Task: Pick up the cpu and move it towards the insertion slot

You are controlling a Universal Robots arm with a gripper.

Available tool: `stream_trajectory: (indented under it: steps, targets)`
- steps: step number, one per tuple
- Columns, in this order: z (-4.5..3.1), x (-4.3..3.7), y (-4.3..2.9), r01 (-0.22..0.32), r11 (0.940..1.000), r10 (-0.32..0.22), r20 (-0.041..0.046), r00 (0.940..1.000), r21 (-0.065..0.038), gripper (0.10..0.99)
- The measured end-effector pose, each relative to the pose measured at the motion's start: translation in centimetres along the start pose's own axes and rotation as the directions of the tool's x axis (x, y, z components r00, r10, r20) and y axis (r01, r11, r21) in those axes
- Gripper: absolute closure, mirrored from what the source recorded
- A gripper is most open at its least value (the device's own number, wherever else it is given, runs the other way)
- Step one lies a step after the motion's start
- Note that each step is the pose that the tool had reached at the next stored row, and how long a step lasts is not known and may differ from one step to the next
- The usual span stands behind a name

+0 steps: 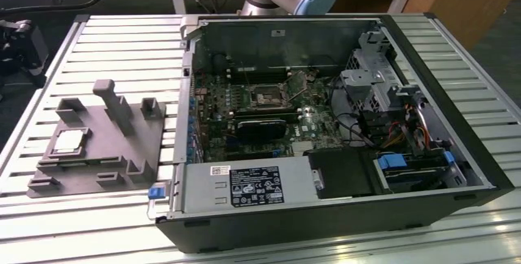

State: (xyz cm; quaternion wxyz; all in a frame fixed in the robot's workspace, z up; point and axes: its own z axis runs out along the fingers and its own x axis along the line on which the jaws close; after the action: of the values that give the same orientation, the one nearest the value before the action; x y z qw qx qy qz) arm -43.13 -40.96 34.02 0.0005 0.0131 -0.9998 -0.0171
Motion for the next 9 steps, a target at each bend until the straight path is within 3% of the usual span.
stream_trajectory:
  steps: [3, 9]
  targets:
    - [0.52, 0.02, -0.02, 0.0, 1.0, 0.0, -0.0001, 1.0, 0.003, 0.38]
    - [1.35, 0.03, -0.05, 0.0, 0.9999, 0.0, -0.0004, 1.0, 0.014, 0.38]
